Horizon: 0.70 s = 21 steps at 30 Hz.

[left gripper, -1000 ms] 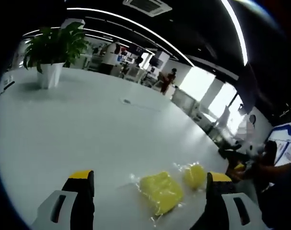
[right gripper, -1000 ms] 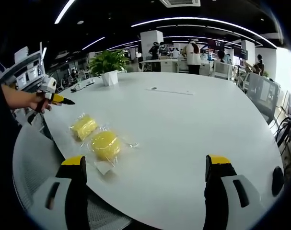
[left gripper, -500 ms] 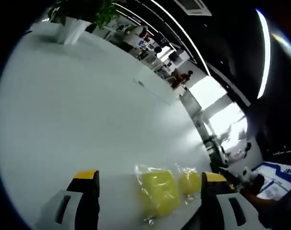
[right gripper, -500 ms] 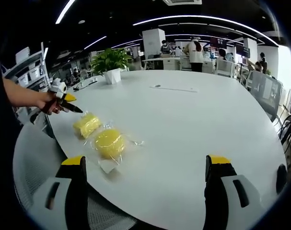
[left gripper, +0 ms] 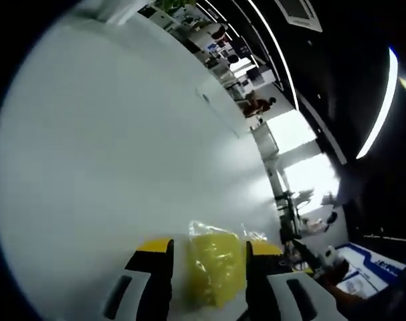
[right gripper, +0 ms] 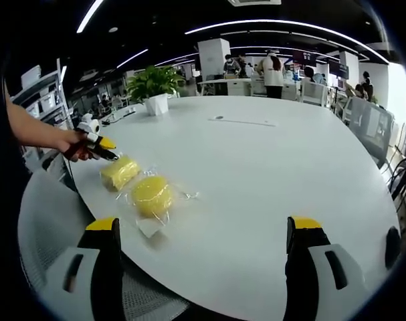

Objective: Compare the silicone blocks by pressing each to a similar depth, holding the contact briefly, and releasing to observe deformation and rebound differences across the visible hardness samples.

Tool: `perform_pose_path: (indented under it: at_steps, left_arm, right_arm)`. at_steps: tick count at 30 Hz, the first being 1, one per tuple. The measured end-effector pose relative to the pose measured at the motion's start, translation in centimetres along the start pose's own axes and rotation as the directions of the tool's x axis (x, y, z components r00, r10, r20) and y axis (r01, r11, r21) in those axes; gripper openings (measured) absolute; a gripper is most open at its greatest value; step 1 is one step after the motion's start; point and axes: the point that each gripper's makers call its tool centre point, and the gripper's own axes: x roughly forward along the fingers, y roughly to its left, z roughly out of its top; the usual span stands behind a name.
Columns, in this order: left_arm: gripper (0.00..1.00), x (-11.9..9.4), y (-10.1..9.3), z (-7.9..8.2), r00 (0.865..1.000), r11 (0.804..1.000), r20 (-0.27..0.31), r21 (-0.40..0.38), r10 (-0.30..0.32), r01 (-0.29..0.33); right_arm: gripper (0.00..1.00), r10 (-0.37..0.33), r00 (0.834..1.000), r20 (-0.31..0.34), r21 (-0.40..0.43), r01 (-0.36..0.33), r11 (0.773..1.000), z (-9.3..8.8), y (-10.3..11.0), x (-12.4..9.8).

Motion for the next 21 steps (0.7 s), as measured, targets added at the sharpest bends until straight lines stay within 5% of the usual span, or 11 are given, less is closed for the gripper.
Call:
perform_pose_path:
  at_steps: [9,21]
  left_arm:
    - [0.19,0.7,1.3,-0.1,1.000,0.998,0.003,-0.068,0.019,-0.019]
    - [0.07,1.4,1.1,-0.3,1.000,0.997,-0.009,-0.080,0.019,-0.020]
  right_arm:
    - [0.97,0.002,1.000,-0.006,0.000,-0.002,1.000,-0.1,-0.2,-0.2]
    - [0.97,0.000,1.000,-0.005,0.001,0.000,1.000,-0.3,-0.2,-0.8]
